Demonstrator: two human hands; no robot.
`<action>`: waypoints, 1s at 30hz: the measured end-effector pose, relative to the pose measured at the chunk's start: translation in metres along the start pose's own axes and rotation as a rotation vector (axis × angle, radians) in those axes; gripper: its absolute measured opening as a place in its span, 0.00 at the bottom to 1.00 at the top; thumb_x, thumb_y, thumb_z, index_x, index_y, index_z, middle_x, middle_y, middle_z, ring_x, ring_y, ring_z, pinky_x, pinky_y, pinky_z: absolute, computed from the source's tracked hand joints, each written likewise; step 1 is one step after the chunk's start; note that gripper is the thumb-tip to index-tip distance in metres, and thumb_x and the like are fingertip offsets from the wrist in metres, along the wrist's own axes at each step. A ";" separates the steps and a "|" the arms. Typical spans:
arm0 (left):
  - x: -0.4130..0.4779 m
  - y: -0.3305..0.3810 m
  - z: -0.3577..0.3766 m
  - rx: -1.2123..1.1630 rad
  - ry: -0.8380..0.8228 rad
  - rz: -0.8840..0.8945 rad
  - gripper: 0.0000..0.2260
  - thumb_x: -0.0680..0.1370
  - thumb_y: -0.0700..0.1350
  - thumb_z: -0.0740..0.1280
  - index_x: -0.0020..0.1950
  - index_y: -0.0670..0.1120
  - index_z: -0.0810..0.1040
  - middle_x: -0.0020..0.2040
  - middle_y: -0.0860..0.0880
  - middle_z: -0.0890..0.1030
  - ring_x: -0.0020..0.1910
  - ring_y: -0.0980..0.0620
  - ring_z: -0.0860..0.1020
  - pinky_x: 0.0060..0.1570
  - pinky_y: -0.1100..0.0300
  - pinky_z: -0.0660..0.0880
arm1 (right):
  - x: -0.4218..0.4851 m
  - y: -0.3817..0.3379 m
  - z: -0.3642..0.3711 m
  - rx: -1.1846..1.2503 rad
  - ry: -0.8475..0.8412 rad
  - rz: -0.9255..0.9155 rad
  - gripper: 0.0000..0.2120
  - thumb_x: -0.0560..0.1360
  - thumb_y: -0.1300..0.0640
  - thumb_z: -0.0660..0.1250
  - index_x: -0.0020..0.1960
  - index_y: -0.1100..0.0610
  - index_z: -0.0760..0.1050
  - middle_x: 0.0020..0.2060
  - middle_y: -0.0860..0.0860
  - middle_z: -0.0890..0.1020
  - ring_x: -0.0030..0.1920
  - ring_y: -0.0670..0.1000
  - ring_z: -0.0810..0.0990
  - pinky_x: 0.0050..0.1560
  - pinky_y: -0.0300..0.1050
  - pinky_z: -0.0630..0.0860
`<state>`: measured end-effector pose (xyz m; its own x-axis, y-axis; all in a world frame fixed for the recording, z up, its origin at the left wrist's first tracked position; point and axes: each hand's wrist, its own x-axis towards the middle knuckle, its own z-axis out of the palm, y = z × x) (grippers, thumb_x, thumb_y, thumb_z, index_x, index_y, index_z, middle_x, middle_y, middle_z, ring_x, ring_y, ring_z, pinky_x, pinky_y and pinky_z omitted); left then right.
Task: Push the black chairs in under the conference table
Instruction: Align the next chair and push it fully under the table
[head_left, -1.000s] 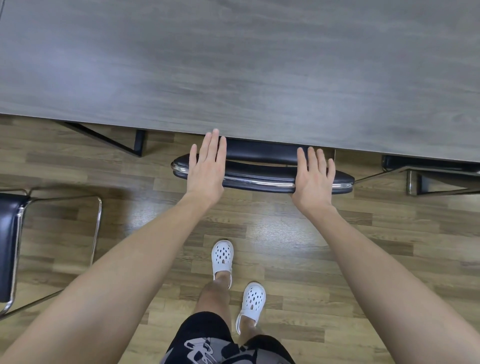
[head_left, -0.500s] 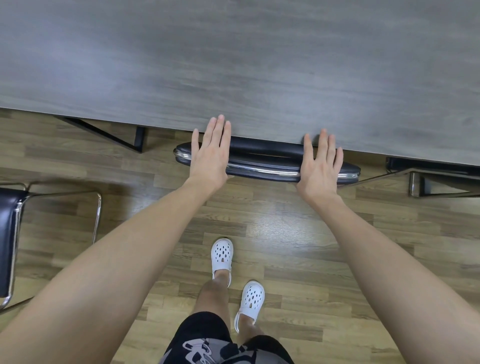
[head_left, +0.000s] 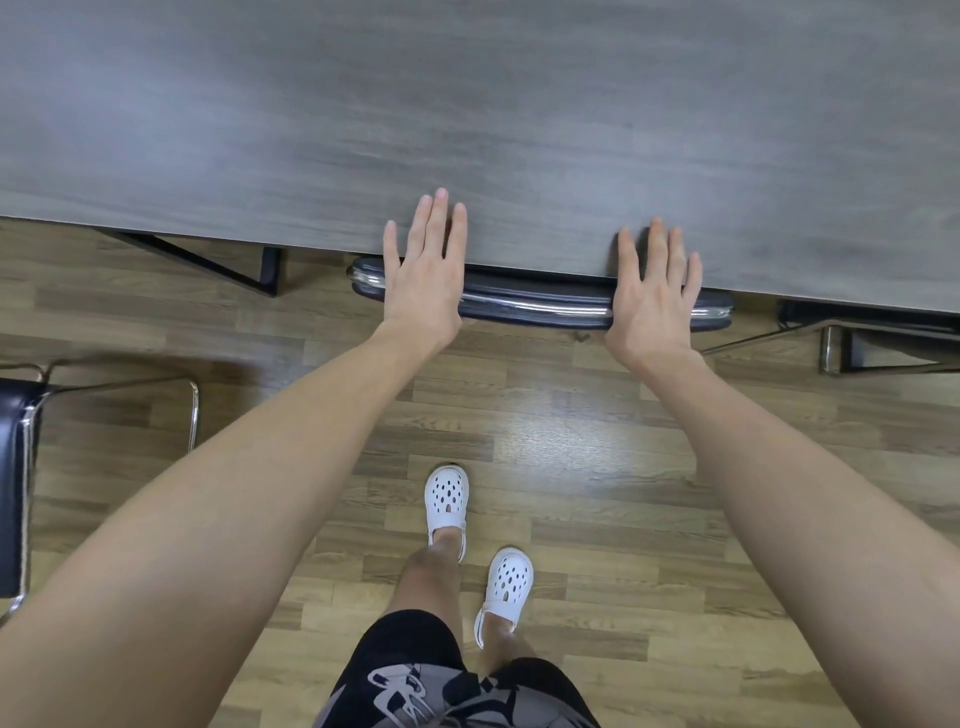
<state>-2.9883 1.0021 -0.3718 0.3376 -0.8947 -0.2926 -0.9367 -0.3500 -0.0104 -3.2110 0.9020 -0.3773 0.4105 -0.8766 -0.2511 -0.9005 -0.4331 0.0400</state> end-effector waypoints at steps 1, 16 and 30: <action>0.000 0.000 0.000 0.000 -0.004 -0.004 0.55 0.67 0.41 0.79 0.79 0.44 0.41 0.80 0.44 0.41 0.79 0.45 0.40 0.74 0.42 0.41 | 0.000 0.000 0.000 -0.002 -0.003 0.002 0.54 0.62 0.58 0.79 0.78 0.56 0.48 0.77 0.62 0.48 0.77 0.63 0.46 0.74 0.58 0.43; -0.070 0.007 -0.008 -0.193 0.003 0.060 0.42 0.72 0.34 0.67 0.79 0.41 0.45 0.80 0.44 0.41 0.79 0.46 0.41 0.77 0.50 0.45 | -0.045 -0.032 -0.015 -0.040 -0.091 0.090 0.37 0.75 0.64 0.60 0.77 0.63 0.43 0.77 0.63 0.45 0.76 0.64 0.42 0.75 0.57 0.50; -0.227 0.022 0.003 -0.330 -0.225 0.016 0.19 0.76 0.42 0.63 0.66 0.39 0.68 0.77 0.41 0.60 0.72 0.41 0.63 0.69 0.50 0.64 | -0.223 -0.056 -0.018 0.052 -0.489 -0.181 0.20 0.78 0.50 0.59 0.65 0.61 0.67 0.64 0.58 0.72 0.64 0.60 0.70 0.61 0.50 0.66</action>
<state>-3.0862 1.1983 -0.3083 0.2604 -0.8301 -0.4930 -0.8489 -0.4401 0.2926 -3.2489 1.1178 -0.3063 0.4560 -0.5835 -0.6720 -0.8326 -0.5465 -0.0905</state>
